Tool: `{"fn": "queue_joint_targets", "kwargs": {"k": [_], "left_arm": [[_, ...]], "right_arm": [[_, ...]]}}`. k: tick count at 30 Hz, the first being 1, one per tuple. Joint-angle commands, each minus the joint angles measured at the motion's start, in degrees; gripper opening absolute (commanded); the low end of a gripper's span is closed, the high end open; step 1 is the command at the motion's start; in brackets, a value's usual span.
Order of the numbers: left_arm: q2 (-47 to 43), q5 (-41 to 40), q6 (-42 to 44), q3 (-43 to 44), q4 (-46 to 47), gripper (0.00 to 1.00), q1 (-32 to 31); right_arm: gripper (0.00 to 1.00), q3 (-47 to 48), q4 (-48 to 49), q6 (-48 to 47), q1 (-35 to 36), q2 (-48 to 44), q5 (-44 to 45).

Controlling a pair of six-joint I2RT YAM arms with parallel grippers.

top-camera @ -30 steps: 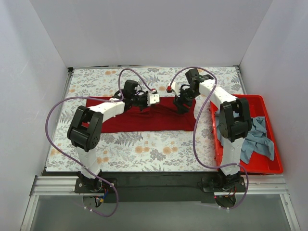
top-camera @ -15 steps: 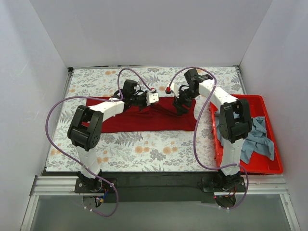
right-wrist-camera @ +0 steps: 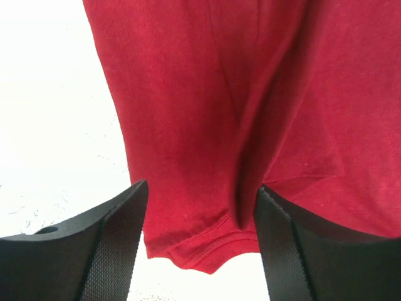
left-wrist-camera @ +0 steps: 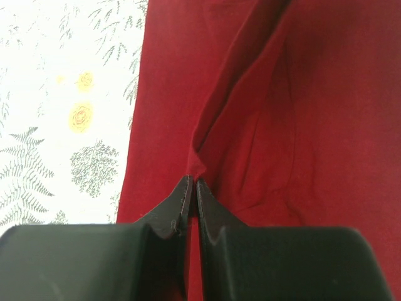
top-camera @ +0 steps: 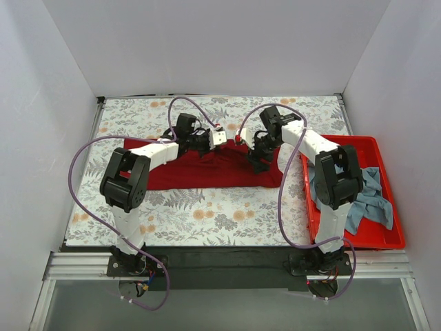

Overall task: Fold and stack the t-shirts
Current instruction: Fold the tshirt

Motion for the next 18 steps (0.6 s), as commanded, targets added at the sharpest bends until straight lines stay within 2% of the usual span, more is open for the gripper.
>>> {"fn": "queue_joint_targets", "kwargs": {"k": [1, 3, 4, 7, 8, 18], "left_arm": [[-0.87, 1.19, -0.42, 1.87, 0.15, 0.00, 0.72], [-0.87, 1.63, -0.50, 1.95, 0.06, 0.00, 0.81], [-0.87, 1.63, -0.77, 1.95, 0.15, 0.00, 0.98], [-1.13, 2.42, -1.56, 1.95, 0.06, 0.00, 1.25], [-1.22, 2.60, -1.73, 1.95, 0.06, 0.00, 1.42], [-0.26, 1.99, -7.36, 1.87, 3.13, 0.00, 3.27]], "right_arm": [[0.69, -0.54, 3.98, 0.33, 1.08, -1.27, 3.46], [0.60, -0.89, 5.57, 1.12, 1.43, -1.09, 4.70], [0.47, -0.54, 7.14, 1.73, 1.60, -0.66, 6.18], [0.17, 0.95, 8.73, 2.96, 1.61, 0.13, 8.03], [0.02, 1.57, 9.96, 3.40, 1.61, 0.31, 8.65], [0.01, 8.69, 15.15, 5.95, 1.61, 4.09, 13.93]]}}
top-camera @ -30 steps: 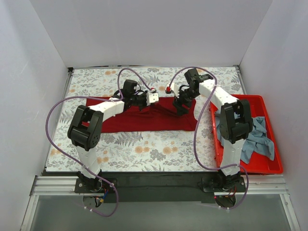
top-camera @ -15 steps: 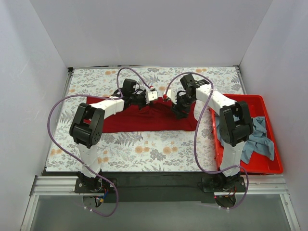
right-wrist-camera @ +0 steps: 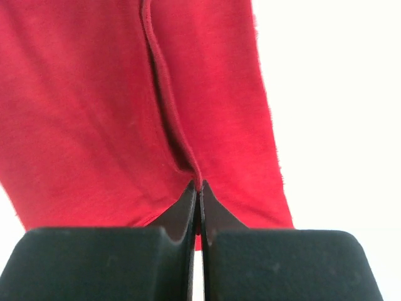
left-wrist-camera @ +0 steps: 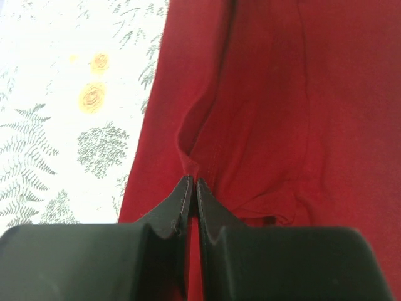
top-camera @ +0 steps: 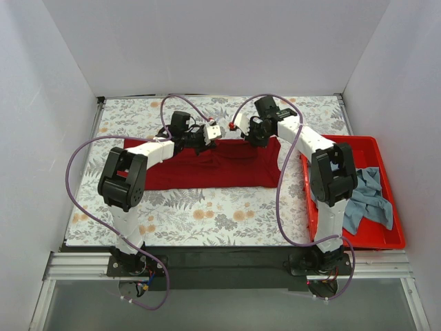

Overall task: Fold and stack the t-shirts
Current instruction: Fold the tshirt

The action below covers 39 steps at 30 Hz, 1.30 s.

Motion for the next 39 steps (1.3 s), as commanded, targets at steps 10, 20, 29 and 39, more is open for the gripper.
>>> {"fn": "queue_joint_targets", "kwargs": {"k": [10, 20, 29, 39], "left_arm": [[1.50, -1.46, -5.40, 0.66, 8.66, 0.01, 2.27], [1.41, 0.56, -6.11, -0.66, 7.69, 0.15, 2.71], [-2.62, 0.57, -10.84, -3.29, 7.60, 0.24, 4.12], [-11.76, -1.37, -19.03, -10.15, 6.73, 0.35, 8.33]], "right_arm": [[0.01, 9.84, 6.16, 0.62, 0.05, 7.18, 6.30], [0.01, 8.62, 6.07, -0.88, 0.40, 6.13, 5.69], [0.01, 0.01, 5.72, -1.41, 4.53, 0.24, 6.22], [0.01, -6.22, 3.62, 0.09, 7.87, -5.64, 6.39]]}}
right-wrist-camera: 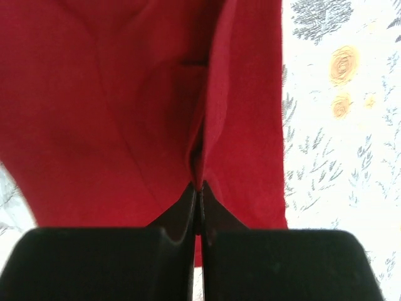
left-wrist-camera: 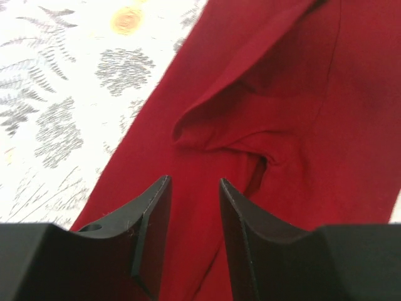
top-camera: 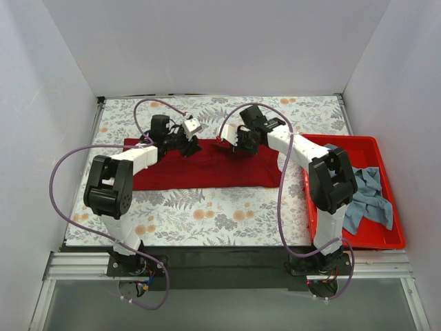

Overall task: Fold and stack the t-shirts
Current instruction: Fold the tshirt

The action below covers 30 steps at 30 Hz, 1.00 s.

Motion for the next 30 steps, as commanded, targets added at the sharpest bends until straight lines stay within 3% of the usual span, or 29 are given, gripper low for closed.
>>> {"fn": "queue_joint_targets", "kwargs": {"k": [1, 13, 14, 16, 17, 18, 19, 25, 27, 30], "left_arm": [[-6.89, -0.30, -4.10, -1.63, -0.34, 0.36, 1.78], [-12.17, 0.49, -6.83, -5.24, -4.21, 0.36, 6.88], [-12.00, 0.23, -7.18, -5.06, -5.77, 0.36, 6.88], [-11.47, -0.64, -8.93, -3.57, -8.06, 0.36, 6.88], [-10.69, -1.08, -9.46, -2.78, -9.12, 0.36, 6.97], [-10.24, -1.78, -10.34, -1.12, -11.30, 0.36, 7.06], [-9.54, -3.27, -11.56, 0.11, -12.72, 0.36, 7.23], [-5.23, -6.62, -15.79, 8.54, -25.28, 0.34, 11.10], [-4.88, -7.24, -14.57, 10.14, -30.71, 0.34, 12.41], [-5.93, -7.33, -11.15, 10.32, -34.87, 0.33, 13.21]], "right_arm": [[0.01, -3.57, -1.19, 1.07, 0.82, -3.96, -0.40], [0.01, -15.97, -0.05, -1.65, 0.56, -6.26, 1.61], [0.06, -15.62, -0.14, -1.56, 0.55, -5.91, 1.61], [0.26, -14.83, -0.75, -1.48, 0.56, -5.46, 0.48], [0.52, -13.96, -1.80, -1.13, 0.38, -5.98, -0.23], [0.61, -13.43, -2.16, -0.51, 0.20, -6.25, -0.93], [0.64, -12.90, -2.34, 0.01, 0.03, -6.69, -2.15], [0.65, -6.57, -8.13, 7.99, -2.08, -8.98, -7.43], [0.61, -5.78, -9.71, 11.34, -2.35, -8.45, -7.70], [0.47, -3.50, -12.87, 18.99, -2.26, -4.86, -5.60]]}}
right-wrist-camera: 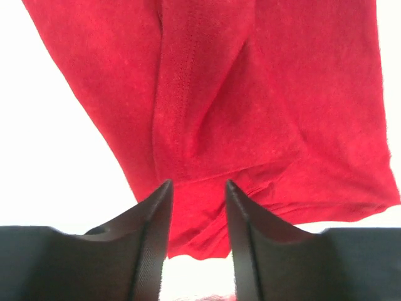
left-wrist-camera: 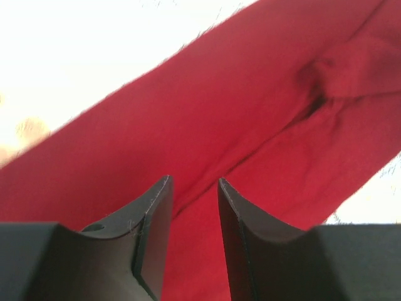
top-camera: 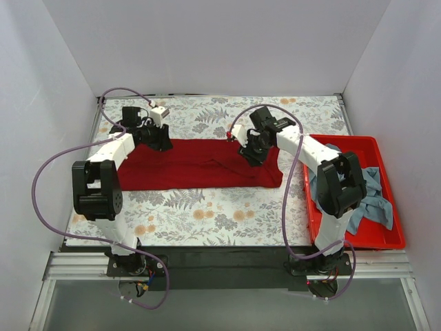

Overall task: Fold and stack the t-shirts
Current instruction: Fold the tshirt

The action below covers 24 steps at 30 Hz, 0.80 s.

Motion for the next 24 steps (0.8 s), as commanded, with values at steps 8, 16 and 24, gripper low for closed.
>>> {"fn": "queue_joint_targets", "kwargs": {"k": [8, 16, 24], "left_arm": [[-6.57, 0.41, 6.14, -2.20, -14.76, 0.32, 1.13], [-8.41, 0.07, 7.29, -4.74, -14.60, 0.32, 1.13], [-9.30, -3.18, 11.59, -8.36, -12.15, 0.31, 1.13]], "right_arm": [[0.23, 2.87, -5.57, 13.59, 0.15, 8.86, 5.23], [0.14, 11.55, -3.46, 10.78, -1.61, 18.18, 12.08], [0.17, 45.45, 1.27, 1.99, -4.50, 40.05, 24.82]]}}
